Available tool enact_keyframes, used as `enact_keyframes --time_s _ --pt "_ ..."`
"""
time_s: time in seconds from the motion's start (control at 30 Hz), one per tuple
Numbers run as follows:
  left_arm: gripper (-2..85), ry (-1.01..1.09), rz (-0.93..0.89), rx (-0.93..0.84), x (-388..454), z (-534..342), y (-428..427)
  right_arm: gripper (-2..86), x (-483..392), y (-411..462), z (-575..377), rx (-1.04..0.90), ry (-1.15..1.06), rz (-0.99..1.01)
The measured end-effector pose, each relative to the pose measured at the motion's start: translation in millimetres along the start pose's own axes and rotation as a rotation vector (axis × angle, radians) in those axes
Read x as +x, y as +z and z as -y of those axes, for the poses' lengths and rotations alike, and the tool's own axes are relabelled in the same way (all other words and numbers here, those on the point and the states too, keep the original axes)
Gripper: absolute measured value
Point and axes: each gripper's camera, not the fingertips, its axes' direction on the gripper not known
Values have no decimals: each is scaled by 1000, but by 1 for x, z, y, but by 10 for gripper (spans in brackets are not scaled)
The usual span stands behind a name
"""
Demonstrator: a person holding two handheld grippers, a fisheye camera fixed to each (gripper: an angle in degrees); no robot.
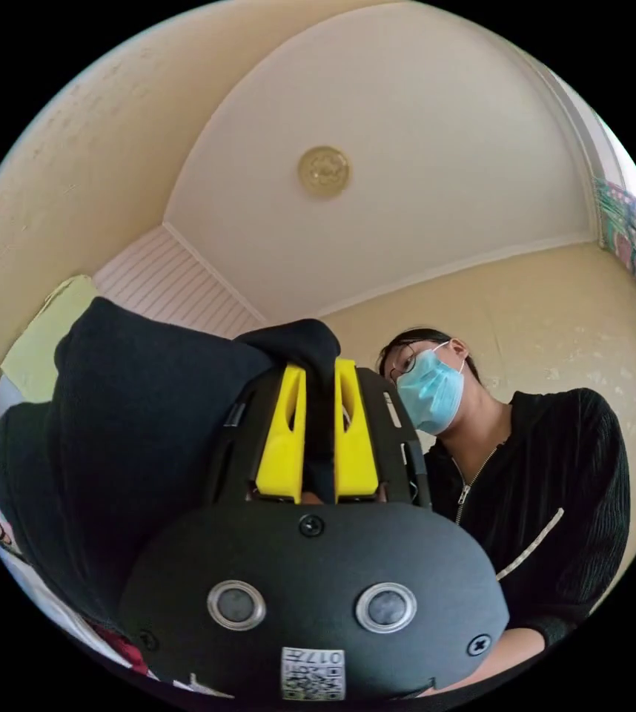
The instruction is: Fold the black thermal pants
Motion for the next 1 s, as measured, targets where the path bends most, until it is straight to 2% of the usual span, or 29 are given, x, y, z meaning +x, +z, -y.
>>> enact_keyframes --time_s 0.13,0.27,0.4,0.6,0.73,0.83,0.9,1.0 --pt "66 204 88 38 65 75 10 88 -6 29 -18 -80 -79 -102" --pt "66 372 177 109 101 119 22 161 -6 82 -38 -250 -229 -170" --pt "66 420 274 87 104 154 47 200 9 134 -71 -280 -346 -230" --pt "66 429 403 139 66 196 89 238 45 209 -108 -257 -386 -138" --pt "65 407 382 218 30 218 98 242 69 245 -119 -213 -427 -130" --pt "66 390 389 293 -1 227 96 228 93 276 -122 -200 -359 68" --pt "67 376 425 328 -22 230 93 178 100 302 -130 -200 -377 167" --pt "68 334 549 393 -61 227 81 139 112 329 -135 -263 -382 144"
